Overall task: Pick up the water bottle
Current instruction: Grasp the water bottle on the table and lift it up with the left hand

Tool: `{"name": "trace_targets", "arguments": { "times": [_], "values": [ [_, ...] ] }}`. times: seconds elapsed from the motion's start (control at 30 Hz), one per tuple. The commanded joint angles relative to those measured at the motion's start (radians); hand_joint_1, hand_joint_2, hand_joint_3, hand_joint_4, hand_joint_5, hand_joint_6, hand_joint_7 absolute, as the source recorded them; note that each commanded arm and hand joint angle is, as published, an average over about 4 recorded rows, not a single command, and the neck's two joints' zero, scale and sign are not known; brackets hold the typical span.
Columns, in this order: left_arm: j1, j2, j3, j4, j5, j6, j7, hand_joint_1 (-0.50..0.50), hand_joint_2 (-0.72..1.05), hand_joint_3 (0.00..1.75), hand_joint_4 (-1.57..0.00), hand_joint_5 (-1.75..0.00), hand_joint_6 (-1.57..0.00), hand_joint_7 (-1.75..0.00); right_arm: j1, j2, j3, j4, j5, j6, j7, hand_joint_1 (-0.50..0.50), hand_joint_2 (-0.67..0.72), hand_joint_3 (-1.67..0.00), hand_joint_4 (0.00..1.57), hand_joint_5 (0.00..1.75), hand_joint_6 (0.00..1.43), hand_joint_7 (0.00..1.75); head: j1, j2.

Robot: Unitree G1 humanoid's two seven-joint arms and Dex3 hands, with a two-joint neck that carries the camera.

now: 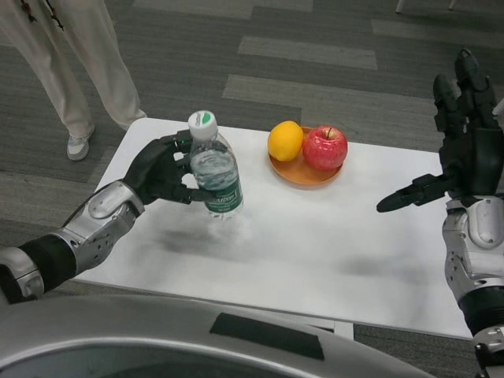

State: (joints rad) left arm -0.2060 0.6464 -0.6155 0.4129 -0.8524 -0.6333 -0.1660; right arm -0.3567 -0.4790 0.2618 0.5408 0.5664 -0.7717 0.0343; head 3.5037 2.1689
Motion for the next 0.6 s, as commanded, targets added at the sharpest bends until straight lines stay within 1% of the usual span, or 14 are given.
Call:
{"name": "trace_targets", "arguments": {
  "times": [0.03, 0.1, 0.17, 0.23, 0.3, 0.37, 0.43, 0.53, 0.6],
  "values": [
    [0.003, 0.003, 0.087, -0.095, -0.004, 0.099, -0.001, -0.5, 1.05, 0.35, -1.57, -1.75, -1.23, -1.41, 0.002, 0.0, -0.01, 0.008, 0.009, -0.001, -0.005, -0.5, 0.28, 0.0, 0.0, 0.0, 0.0, 0.07, -0.02, 0.047],
    [-0.012, 0.012, 0.111, -0.132, -0.01, 0.154, 0.001, -0.5, 1.05, 0.35, -1.57, -1.75, -1.22, -1.45, -0.001, 0.0, -0.009, 0.02, 0.009, -0.001, -0.005, -0.5, 0.28, 0.0, 0.0, 0.0, 0.0, 0.07, -0.048, 0.097],
    [-0.039, 0.022, 0.123, -0.156, -0.014, 0.195, 0.003, -0.5, 1.05, 0.35, -1.57, -1.75, -1.21, -1.47, -0.008, 0.0, -0.007, 0.033, 0.009, 0.0, -0.005, -0.5, 0.28, 0.0, 0.0, 0.0, 0.0, 0.07, -0.068, 0.163],
    [-0.065, 0.029, 0.125, -0.162, -0.018, 0.219, 0.005, -0.5, 1.05, 0.35, -1.57, -1.75, -1.2, -1.47, -0.016, 0.0, -0.004, 0.046, 0.009, 0.0, -0.005, -0.5, 0.28, 0.0, 0.0, 0.0, 0.0, 0.07, -0.08, 0.213],
    [-0.084, 0.032, 0.126, -0.163, -0.024, 0.235, 0.005, -0.5, 1.05, 0.39, -1.57, -1.75, -1.2, -1.47, -0.023, 0.0, -0.002, 0.056, 0.01, 0.0, -0.005, -0.5, 0.28, 0.0, 0.0, 0.0, 0.0, 0.07, -0.082, 0.219],
    [-0.108, 0.036, 0.129, -0.167, -0.031, 0.255, 0.006, -0.5, 1.05, 0.44, -1.57, -1.75, -1.2, -1.47, -0.033, 0.0, 0.001, 0.068, 0.01, 0.0, -0.005, -0.5, 0.28, 0.0, 0.0, 0.0, 0.0, 0.07, -0.096, 0.256],
    [-0.134, 0.042, 0.141, -0.178, -0.034, 0.284, 0.006, -0.5, 1.05, 0.44, -1.57, -1.75, -1.19, -1.47, -0.042, 0.0, 0.004, 0.081, 0.01, 0.0, -0.005, -0.5, 0.28, 0.0, 0.0, 0.0, 0.0, 0.07, -0.114, 0.307],
    [-0.163, 0.048, 0.182, -0.193, -0.014, 0.326, 0.006, -0.5, 1.05, 0.44, -1.57, -1.75, -1.17, -1.47, -0.045, -0.001, 0.004, 0.093, 0.01, 0.0, -0.005, -0.5, 0.28, 0.0, 0.0, 0.0, 0.0, 0.07, -0.128, 0.34],
    [-0.173, 0.049, 0.197, -0.195, -0.003, 0.335, 0.006, -0.5, 1.05, 0.46, -1.57, -1.75, -1.16, -1.47, -0.045, -0.001, 0.002, 0.097, 0.01, 0.0, -0.005, -0.5, 0.28, 0.0, 0.0, 0.0, 0.0, 0.07, -0.14, 0.357]
  ]
}}
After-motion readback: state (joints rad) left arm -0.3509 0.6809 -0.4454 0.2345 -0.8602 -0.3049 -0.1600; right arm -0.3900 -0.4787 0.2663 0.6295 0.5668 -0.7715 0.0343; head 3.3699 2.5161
